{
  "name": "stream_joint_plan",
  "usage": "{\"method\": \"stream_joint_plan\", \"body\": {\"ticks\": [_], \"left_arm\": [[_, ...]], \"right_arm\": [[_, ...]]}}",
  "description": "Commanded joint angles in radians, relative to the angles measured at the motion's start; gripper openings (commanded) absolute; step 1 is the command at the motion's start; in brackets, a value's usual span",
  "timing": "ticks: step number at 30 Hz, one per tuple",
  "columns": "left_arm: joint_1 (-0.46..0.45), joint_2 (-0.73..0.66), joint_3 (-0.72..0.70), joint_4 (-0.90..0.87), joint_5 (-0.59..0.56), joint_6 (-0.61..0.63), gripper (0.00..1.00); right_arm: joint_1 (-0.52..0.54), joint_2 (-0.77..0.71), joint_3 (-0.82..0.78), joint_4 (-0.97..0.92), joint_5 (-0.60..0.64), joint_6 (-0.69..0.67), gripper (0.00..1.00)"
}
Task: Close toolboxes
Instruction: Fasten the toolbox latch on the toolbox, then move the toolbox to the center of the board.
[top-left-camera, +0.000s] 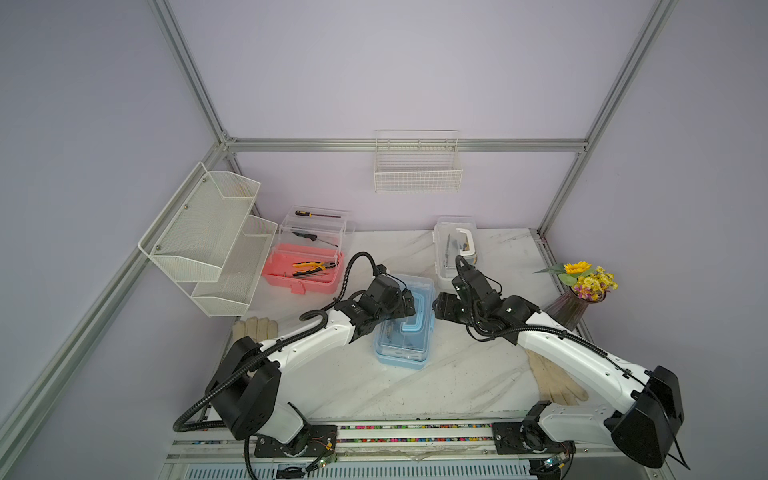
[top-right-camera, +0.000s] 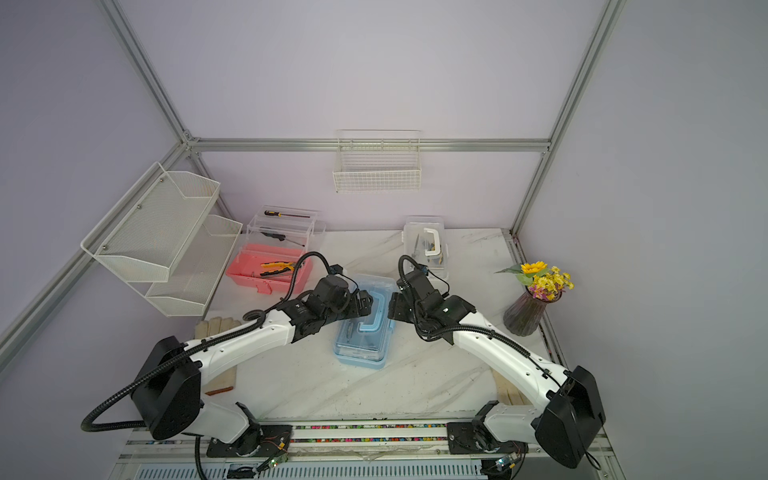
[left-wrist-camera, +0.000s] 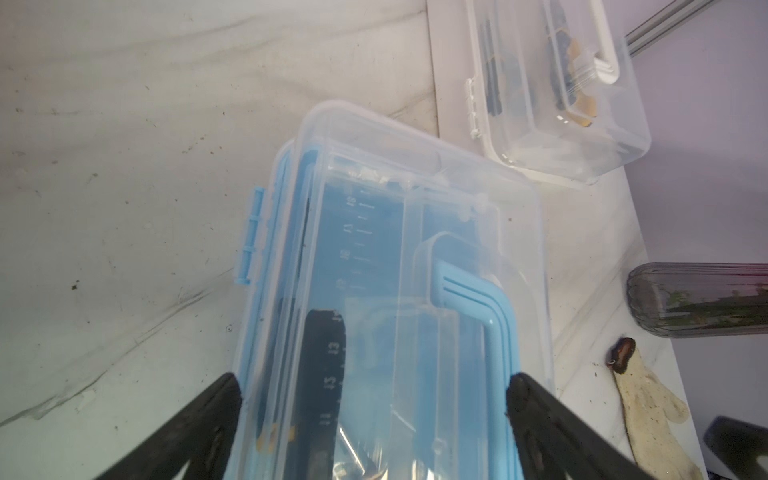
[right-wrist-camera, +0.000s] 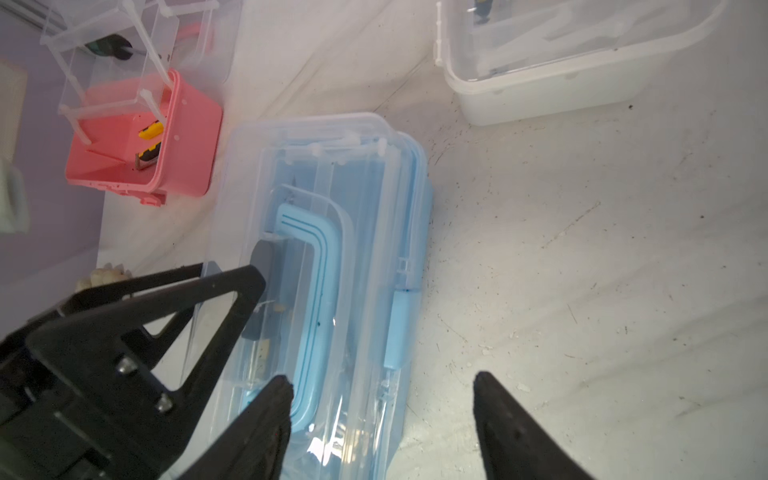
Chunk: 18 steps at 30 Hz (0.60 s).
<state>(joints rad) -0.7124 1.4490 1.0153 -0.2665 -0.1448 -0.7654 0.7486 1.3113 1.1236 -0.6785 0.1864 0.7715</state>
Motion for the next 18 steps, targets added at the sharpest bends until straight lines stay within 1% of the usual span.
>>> {"method": "stream_joint_plan", "body": {"ticks": [1,4,8,12,18], "left_arm": [[0.021,-0.109,0.046,0.012,-0.027,0.073,1.00],[0.053,-0.170,0.033,-0.021,-0.035,0.092,1.00],[0.087,-0.276,-0.032,-0.038,-0.050,0.092,1.00],[0.106,-0.371,-0.109,-0.046,-0.053,0.081,1.00],[0.129,-0.433,-0.159,-0.067,-0.045,0.077,1.00]], "right_arm": [[0.080,0.054,0.061,-0.130,0.120,0.081,0.72],[0.116,0.123,0.084,-0.128,0.129,0.117,0.70],[0.118,0.187,0.106,-0.106,0.118,0.127,0.65],[0.113,0.263,0.167,-0.117,0.111,0.125,0.61],[0.092,0.376,0.230,-0.117,0.075,0.096,0.55]]}}
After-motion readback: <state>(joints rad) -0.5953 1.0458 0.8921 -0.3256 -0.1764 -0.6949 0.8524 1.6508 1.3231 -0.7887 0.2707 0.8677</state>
